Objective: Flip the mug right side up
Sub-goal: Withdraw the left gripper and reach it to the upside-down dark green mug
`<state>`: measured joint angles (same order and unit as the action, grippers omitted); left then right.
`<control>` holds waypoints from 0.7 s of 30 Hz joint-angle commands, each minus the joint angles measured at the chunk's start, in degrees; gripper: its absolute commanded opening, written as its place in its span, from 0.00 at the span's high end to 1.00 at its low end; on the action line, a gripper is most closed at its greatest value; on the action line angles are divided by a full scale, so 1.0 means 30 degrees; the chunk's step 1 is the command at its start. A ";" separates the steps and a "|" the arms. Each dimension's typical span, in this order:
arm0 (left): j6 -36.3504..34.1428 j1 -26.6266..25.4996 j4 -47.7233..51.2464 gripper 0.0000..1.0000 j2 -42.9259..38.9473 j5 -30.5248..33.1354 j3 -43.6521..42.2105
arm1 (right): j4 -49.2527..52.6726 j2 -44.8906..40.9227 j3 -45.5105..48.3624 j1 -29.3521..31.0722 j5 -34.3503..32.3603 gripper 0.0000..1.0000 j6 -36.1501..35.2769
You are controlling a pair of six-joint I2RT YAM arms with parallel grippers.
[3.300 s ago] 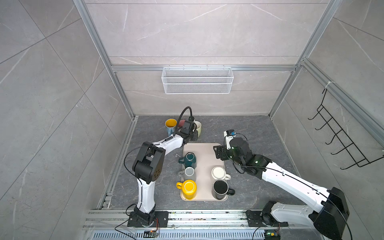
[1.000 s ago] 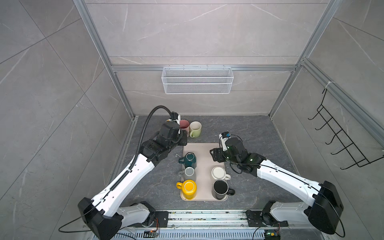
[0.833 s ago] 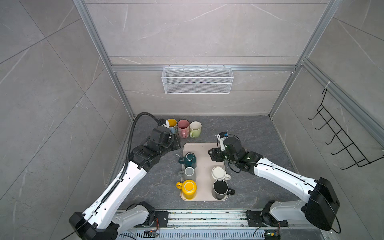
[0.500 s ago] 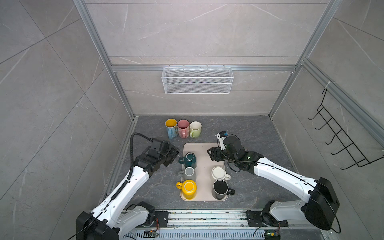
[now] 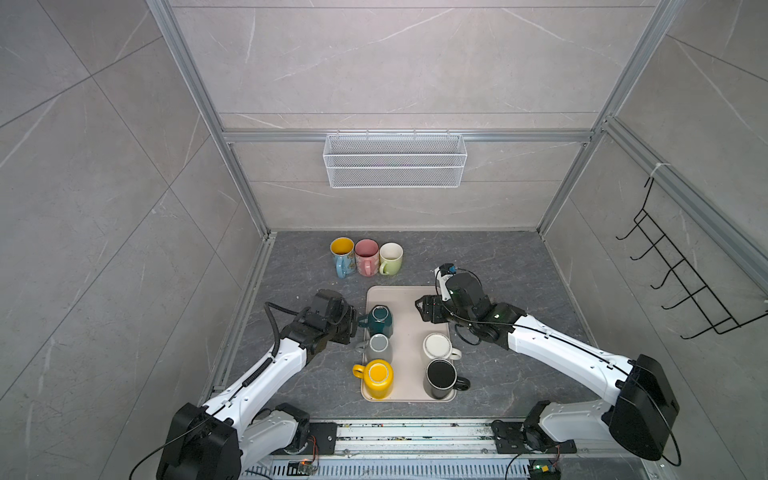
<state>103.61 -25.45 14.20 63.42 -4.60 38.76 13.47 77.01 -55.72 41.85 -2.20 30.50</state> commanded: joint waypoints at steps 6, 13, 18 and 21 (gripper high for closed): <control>0.2657 0.0078 -0.2070 0.64 0.1360 -0.0217 0.0087 | 0.0225 0.0226 -0.0117 -0.0041 -0.0298 0.24 0.0232; 0.2741 0.0091 -0.2094 0.63 0.2275 -0.0853 0.0204 | 0.0432 0.0373 -0.0175 -0.0045 -0.0488 0.24 0.0139; 0.2713 0.0078 -0.2154 0.63 0.2777 -0.1003 0.0341 | 0.0430 0.0622 -0.0289 -0.0062 -0.0497 0.24 0.0103; 0.2544 0.0076 -0.2139 0.63 0.3320 -0.1308 0.0575 | 0.0496 0.0780 -0.0420 -0.0053 -0.0469 0.23 0.0042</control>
<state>110.67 -25.45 8.67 72.03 -6.70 38.76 13.54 78.46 -55.72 41.85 -2.79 30.48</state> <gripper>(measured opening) 0.372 0.766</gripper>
